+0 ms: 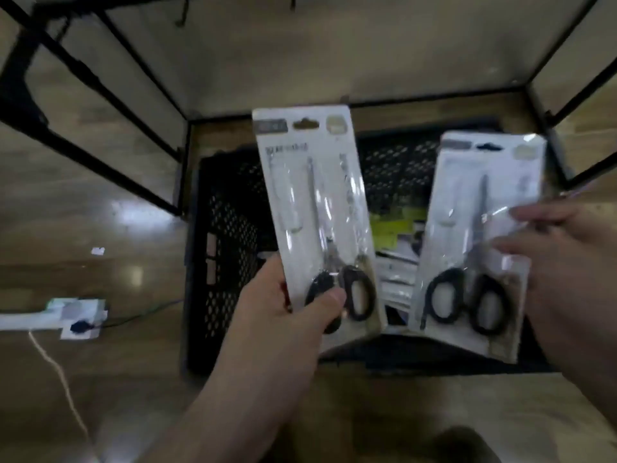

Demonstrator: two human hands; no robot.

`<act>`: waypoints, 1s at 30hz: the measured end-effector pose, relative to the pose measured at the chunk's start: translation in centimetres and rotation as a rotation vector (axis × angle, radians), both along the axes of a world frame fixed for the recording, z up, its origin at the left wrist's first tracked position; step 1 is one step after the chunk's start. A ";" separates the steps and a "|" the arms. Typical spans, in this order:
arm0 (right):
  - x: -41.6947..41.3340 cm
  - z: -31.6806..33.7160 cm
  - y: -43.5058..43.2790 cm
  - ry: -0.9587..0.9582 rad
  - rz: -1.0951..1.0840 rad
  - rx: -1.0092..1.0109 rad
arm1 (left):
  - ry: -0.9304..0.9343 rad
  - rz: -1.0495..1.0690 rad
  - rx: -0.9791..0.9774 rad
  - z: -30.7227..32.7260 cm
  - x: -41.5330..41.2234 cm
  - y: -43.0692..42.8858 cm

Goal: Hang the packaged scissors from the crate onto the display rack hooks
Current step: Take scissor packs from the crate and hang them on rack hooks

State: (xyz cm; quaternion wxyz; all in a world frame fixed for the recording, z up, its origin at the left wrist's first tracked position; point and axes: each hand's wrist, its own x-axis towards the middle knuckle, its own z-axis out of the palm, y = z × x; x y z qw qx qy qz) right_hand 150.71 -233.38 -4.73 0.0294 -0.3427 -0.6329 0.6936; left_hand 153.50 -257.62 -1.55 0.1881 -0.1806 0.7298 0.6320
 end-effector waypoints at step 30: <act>2.9 8.8 -4.2 -0.121 0.177 0.356 | -0.281 0.085 0.182 0.9 3.4 -0.5</act>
